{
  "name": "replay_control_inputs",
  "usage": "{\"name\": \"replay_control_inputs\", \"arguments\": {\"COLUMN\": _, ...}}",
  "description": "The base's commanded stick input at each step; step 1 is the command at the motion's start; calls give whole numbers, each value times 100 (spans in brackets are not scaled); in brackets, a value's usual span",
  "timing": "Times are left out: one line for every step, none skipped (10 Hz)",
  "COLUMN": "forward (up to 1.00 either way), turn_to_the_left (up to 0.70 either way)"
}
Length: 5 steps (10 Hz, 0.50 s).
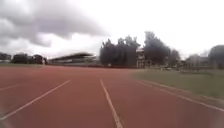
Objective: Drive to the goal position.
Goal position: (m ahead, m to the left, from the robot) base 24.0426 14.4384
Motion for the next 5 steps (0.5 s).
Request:
{"name": "replay_control_inputs", "arguments": {"forward": 70, "turn_to_the_left": 0}}
{"name": "replay_control_inputs", "arguments": {"forward": 70, "turn_to_the_left": 0}}
{"name": "replay_control_inputs", "arguments": {"forward": 70, "turn_to_the_left": 0}}
{"name": "replay_control_inputs", "arguments": {"forward": 70, "turn_to_the_left": 0}}
{"name": "replay_control_inputs", "arguments": {"forward": 70, "turn_to_the_left": 35}}
